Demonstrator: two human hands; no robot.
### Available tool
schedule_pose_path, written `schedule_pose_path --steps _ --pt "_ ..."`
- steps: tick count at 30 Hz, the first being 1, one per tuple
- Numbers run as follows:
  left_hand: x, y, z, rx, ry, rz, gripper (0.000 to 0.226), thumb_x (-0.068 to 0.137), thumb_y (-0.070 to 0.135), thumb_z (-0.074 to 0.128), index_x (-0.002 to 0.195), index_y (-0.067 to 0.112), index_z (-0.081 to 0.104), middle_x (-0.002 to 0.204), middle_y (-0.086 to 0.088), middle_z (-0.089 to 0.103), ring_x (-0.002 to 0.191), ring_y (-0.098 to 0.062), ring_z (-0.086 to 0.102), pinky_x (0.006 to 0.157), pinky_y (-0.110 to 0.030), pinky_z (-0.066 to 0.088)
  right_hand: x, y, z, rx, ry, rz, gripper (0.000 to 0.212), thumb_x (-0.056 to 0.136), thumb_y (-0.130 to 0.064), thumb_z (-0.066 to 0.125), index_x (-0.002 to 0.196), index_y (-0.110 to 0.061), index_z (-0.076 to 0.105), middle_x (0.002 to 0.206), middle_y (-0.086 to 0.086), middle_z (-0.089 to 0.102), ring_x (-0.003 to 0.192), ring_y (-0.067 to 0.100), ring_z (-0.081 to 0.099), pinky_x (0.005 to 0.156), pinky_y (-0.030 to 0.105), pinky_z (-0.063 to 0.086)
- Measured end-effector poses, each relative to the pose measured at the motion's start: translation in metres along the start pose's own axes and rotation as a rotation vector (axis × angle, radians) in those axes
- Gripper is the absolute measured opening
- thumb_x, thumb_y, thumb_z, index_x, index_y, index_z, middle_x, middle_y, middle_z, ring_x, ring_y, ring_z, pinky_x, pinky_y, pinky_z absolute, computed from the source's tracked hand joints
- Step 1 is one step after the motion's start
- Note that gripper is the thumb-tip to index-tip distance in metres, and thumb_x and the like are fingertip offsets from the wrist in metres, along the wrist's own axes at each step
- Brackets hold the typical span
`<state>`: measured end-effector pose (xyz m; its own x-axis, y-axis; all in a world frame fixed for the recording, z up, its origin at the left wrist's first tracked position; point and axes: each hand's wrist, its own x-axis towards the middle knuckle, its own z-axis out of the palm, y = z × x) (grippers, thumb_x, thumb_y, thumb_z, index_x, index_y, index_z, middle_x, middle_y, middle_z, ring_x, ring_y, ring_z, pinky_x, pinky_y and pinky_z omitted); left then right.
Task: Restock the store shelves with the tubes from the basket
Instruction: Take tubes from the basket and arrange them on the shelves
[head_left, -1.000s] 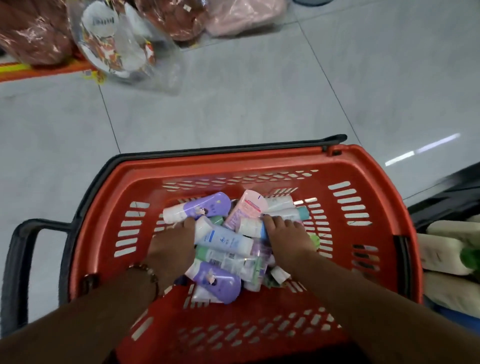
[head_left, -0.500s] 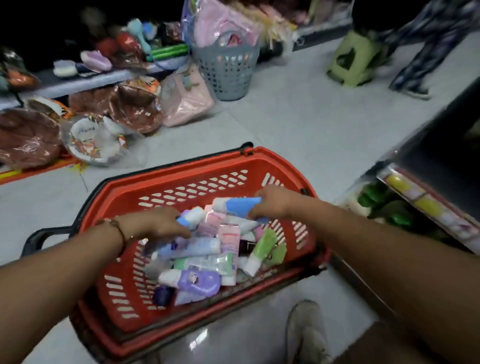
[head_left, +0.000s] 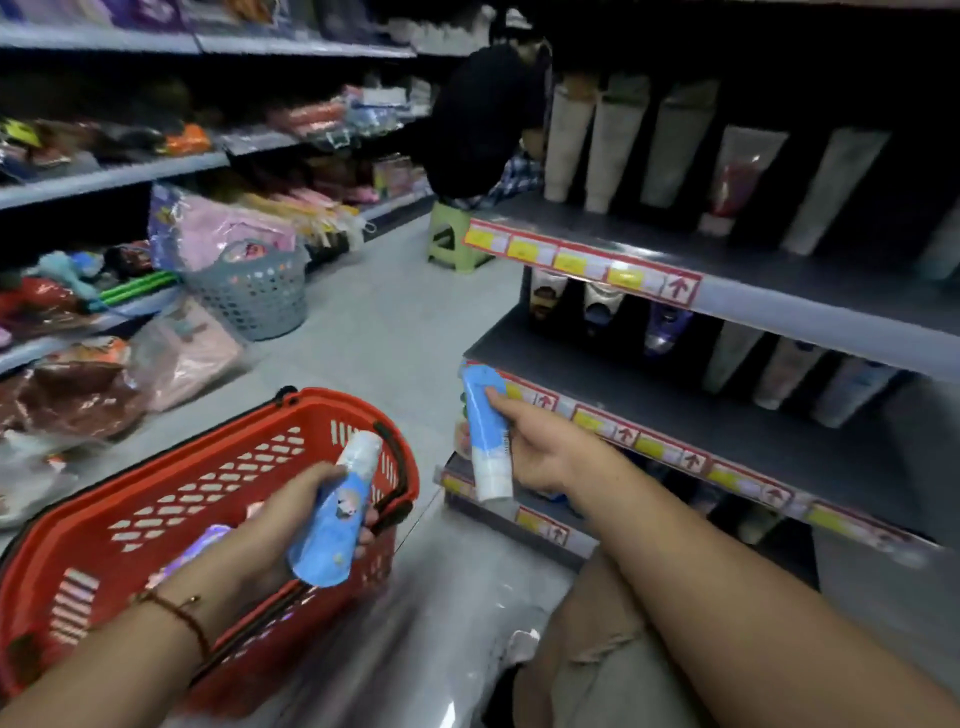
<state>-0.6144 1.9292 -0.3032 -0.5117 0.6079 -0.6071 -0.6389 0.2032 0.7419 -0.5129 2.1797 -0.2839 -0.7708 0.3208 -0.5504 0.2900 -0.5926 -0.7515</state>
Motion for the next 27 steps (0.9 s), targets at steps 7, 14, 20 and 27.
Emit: schedule_pose_path --steps 7,14,20,27 --pt "0.000 0.005 0.089 0.046 -0.283 0.067 0.035 0.104 0.021 0.039 0.127 0.040 0.058 0.112 -0.030 0.066 0.078 -0.041 0.067 0.062 -0.045 0.059 -0.022 0.006 -0.052 -0.017 0.182 0.038 0.024 0.099 -0.031 0.055 0.101 -0.008 0.061 0.065 0.007 0.068 0.056 0.019 0.064 0.057 0.030 0.054" --pt "0.032 0.009 0.159 0.104 -0.569 -0.126 0.036 0.088 0.025 0.058 0.122 0.022 0.069 0.102 -0.028 0.067 0.069 -0.038 0.069 0.053 -0.039 0.057 -0.063 0.015 -0.136 -0.067 0.316 0.091 0.023 0.093 -0.026 0.061 0.103 -0.005 0.063 0.079 0.012 0.067 0.067 0.022 0.064 0.067 0.032 0.050" --pt "0.071 -0.004 0.177 0.220 -0.578 -0.231 0.030 0.099 0.013 0.048 0.119 0.014 0.070 0.118 -0.021 0.065 0.092 -0.039 0.070 0.095 -0.053 0.052 -0.121 0.028 -0.200 -0.016 0.431 0.100 0.020 0.091 -0.016 0.060 0.103 -0.001 0.062 0.083 0.015 0.068 0.075 0.023 0.063 0.074 0.035 0.050" --pt "0.098 -0.038 0.216 0.568 -0.524 -0.291 0.035 0.095 0.020 0.032 0.117 0.015 0.060 0.109 -0.030 0.070 0.092 -0.043 0.071 0.062 -0.040 0.061 -0.125 0.096 -0.262 -0.462 0.521 0.278 0.029 0.085 -0.016 0.070 0.112 -0.010 0.063 0.090 0.008 0.066 0.074 0.019 0.063 0.066 0.029 0.053"
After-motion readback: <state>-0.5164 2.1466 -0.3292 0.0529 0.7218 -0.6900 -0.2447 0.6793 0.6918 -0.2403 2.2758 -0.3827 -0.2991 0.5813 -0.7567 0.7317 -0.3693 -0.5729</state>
